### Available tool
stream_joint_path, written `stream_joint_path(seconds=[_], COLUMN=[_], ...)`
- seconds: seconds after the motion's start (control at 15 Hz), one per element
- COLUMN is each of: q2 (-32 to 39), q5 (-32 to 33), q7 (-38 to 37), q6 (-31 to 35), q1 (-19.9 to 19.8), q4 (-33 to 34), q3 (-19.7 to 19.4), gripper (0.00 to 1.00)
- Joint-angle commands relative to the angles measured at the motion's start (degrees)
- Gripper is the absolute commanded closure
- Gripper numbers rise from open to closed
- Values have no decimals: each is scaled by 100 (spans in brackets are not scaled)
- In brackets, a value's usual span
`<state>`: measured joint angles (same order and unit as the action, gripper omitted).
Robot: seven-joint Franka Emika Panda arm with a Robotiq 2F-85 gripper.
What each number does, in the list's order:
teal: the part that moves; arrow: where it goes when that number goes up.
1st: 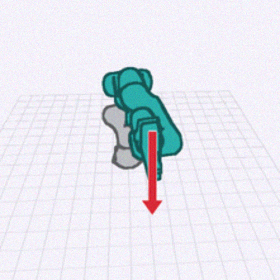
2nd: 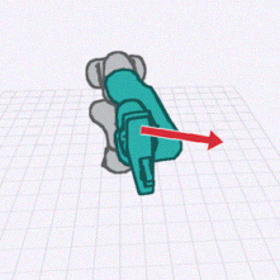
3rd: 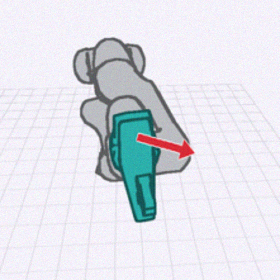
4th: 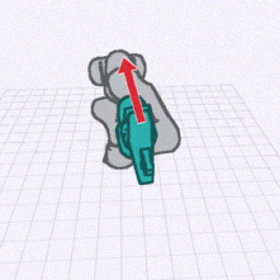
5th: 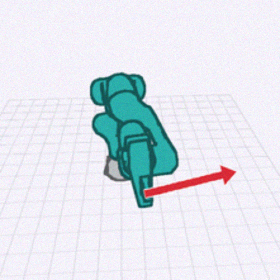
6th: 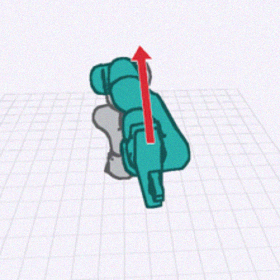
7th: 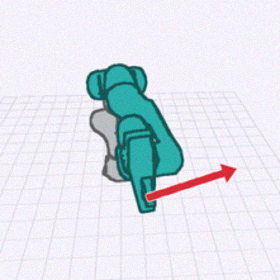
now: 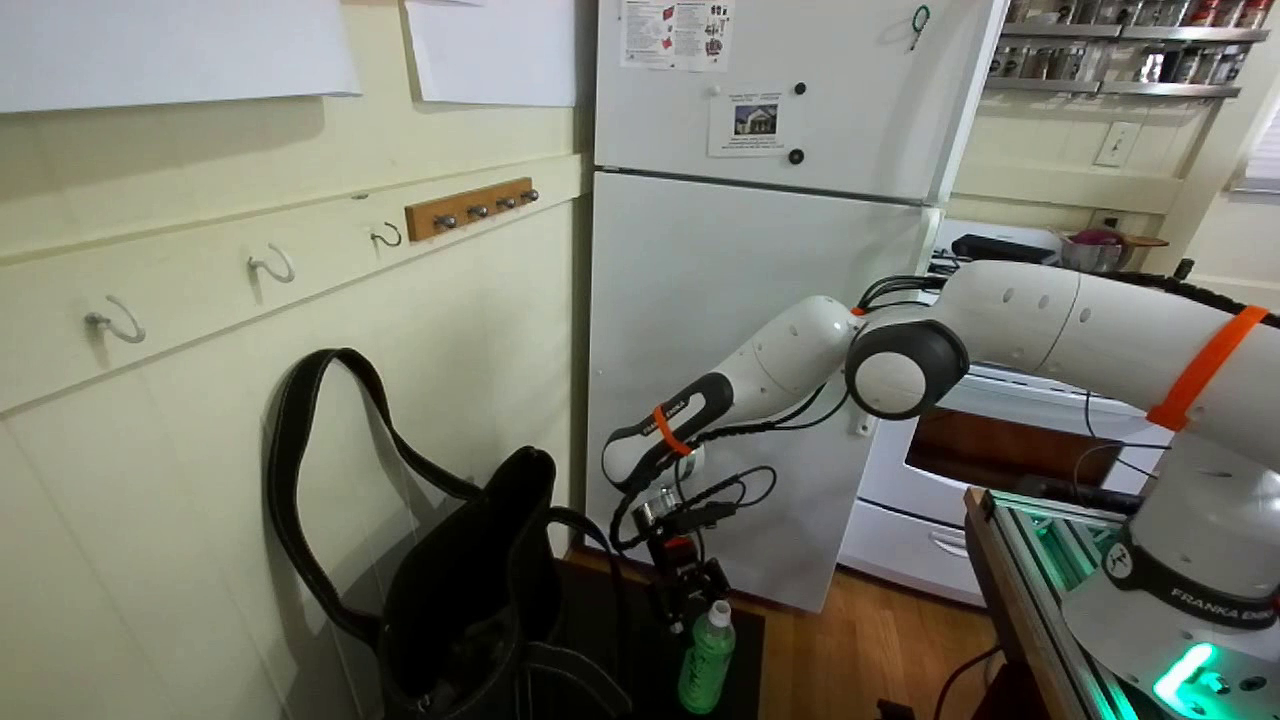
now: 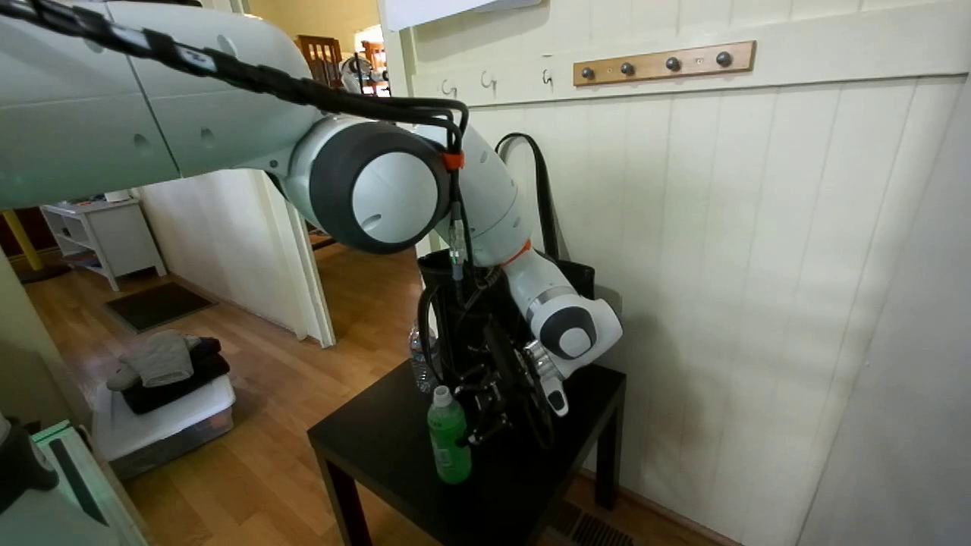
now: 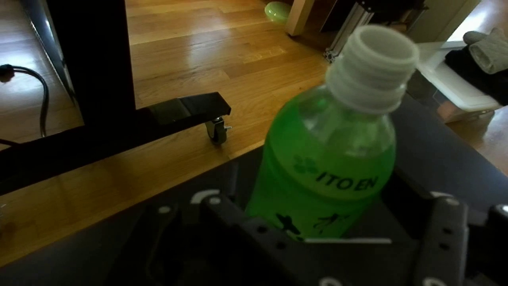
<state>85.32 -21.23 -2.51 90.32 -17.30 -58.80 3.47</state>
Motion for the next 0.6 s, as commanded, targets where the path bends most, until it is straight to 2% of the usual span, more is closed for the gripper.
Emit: stream_joint_path(seconds=[0.0, 0.33, 0.4, 0.53], q2=[0, 0, 0, 0], q5=[-34, -28, -33, -26], q7=[69, 75, 63, 11], q6=[-273, -475, -477, -426], q1=[19, 41, 44, 65], q4=[-18, -16, -17, -5], q3=[-11, -23, -28, -59], gripper=[0, 1, 25, 29])
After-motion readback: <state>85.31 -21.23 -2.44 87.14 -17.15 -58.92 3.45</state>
